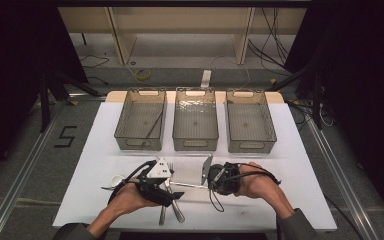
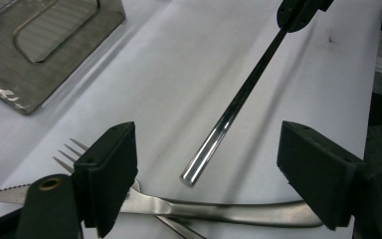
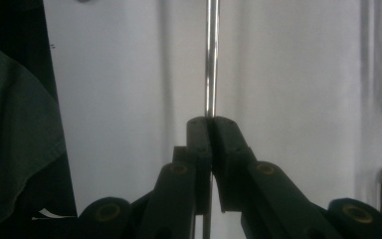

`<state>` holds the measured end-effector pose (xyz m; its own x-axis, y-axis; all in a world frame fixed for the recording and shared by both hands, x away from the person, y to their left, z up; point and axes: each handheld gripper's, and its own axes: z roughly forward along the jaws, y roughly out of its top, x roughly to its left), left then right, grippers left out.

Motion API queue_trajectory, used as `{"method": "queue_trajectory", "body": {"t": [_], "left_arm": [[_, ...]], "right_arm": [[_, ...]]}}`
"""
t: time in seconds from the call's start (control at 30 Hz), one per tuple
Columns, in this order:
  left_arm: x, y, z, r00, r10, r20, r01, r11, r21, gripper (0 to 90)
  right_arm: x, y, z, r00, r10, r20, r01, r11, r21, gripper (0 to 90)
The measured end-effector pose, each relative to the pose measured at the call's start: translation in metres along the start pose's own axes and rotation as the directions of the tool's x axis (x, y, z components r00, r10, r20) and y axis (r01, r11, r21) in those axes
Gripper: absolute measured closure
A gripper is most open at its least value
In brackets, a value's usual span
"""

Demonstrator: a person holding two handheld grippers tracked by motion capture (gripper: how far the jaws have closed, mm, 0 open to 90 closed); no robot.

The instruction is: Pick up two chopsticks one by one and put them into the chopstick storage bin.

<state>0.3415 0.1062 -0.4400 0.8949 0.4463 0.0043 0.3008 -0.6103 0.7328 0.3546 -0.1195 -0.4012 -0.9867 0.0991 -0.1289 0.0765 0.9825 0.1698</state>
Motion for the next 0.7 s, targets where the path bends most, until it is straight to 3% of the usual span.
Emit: {"method": "queue_trajectory", "body": {"t": [0.23, 0.5, 0.7], "left_arm": [[-0.004, 0.002, 0.004, 0.9984, 0.048, 0.031, -0.049, 0.9986, 0.021, 34.5], [-0.012, 0.005, 0.012, 0.9909, 0.120, 0.062, -0.123, 0.9911, 0.051, 49.5], [-0.014, 0.005, 0.013, 0.9869, 0.143, 0.074, -0.148, 0.9868, 0.067, 60.3]], "right_arm": [[0.005, 0.006, 0.002, 0.9996, -0.027, -0.013, 0.027, 1.000, 0.006, 86.8], [0.007, 0.009, 0.003, 0.9991, -0.041, -0.012, 0.041, 0.999, -0.007, 86.8], [0.009, 0.011, 0.004, 0.9978, -0.064, -0.016, 0.064, 0.998, -0.015, 86.8]]}}
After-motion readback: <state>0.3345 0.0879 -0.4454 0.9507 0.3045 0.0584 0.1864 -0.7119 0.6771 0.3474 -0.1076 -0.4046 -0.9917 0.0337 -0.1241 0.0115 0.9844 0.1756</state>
